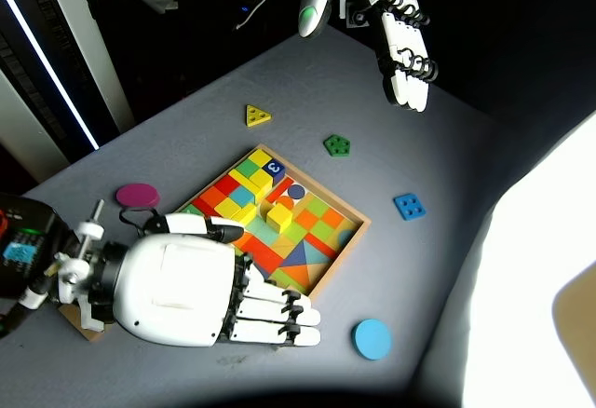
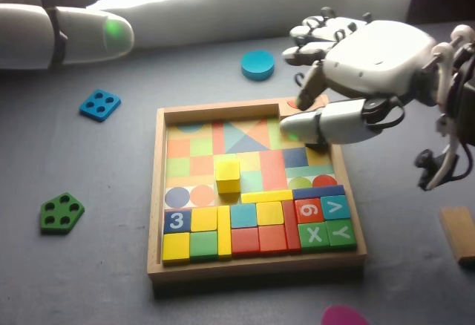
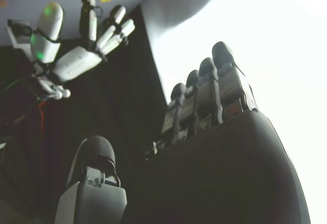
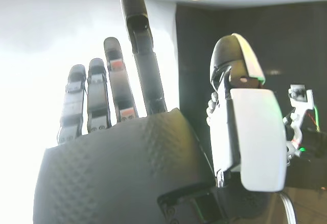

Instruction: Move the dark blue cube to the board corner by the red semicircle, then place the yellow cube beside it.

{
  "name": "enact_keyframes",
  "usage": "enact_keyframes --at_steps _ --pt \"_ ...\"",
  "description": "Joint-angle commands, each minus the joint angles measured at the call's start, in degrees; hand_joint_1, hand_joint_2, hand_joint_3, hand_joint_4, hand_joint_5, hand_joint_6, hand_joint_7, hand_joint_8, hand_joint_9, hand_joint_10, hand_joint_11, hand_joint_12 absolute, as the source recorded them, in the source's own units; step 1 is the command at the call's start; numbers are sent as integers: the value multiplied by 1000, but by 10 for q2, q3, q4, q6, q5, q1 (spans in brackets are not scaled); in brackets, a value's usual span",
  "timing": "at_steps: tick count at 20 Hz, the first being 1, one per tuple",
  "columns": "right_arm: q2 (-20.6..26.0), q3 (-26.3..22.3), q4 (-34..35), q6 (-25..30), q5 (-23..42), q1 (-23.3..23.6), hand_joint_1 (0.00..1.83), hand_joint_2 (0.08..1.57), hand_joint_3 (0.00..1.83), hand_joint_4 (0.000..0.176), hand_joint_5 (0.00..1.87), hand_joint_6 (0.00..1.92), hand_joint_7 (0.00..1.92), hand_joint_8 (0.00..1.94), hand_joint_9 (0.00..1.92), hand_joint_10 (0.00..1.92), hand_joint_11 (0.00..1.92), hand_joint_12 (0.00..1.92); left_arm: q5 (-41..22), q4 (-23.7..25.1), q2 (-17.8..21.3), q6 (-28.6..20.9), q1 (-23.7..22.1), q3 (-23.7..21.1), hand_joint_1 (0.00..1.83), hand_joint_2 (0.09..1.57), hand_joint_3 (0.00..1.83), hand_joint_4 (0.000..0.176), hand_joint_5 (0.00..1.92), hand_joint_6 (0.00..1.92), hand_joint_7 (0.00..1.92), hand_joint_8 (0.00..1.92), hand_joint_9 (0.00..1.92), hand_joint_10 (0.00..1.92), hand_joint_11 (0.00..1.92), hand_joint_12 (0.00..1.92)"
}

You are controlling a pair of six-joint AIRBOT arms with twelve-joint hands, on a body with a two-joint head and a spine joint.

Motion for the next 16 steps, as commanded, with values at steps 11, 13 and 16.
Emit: enact_keyframes --at_steps 11,13,16 --pt "-71 -18 -3 -2 22 22 0 1174 2 0 923 13 264 15 38 13 0 0 -8 -6 -1 7 -7 0 0 1189 0 31 8 0 16 0 15 1 0 265" --pt "-74 -19 -3 -2 19 18 0 1172 1 0 926 14 271 17 40 13 0 0 -8 -6 -1 7 -7 0 0 1188 0 30 6 0 8 0 11 0 0 265" --pt "-75 -19 -3 -2 18 11 0 1165 0 0 912 7 270 13 44 14 0 0 -8 -6 -1 7 -7 0 0 1200 0 31 0 0 0 0 0 0 0 248"
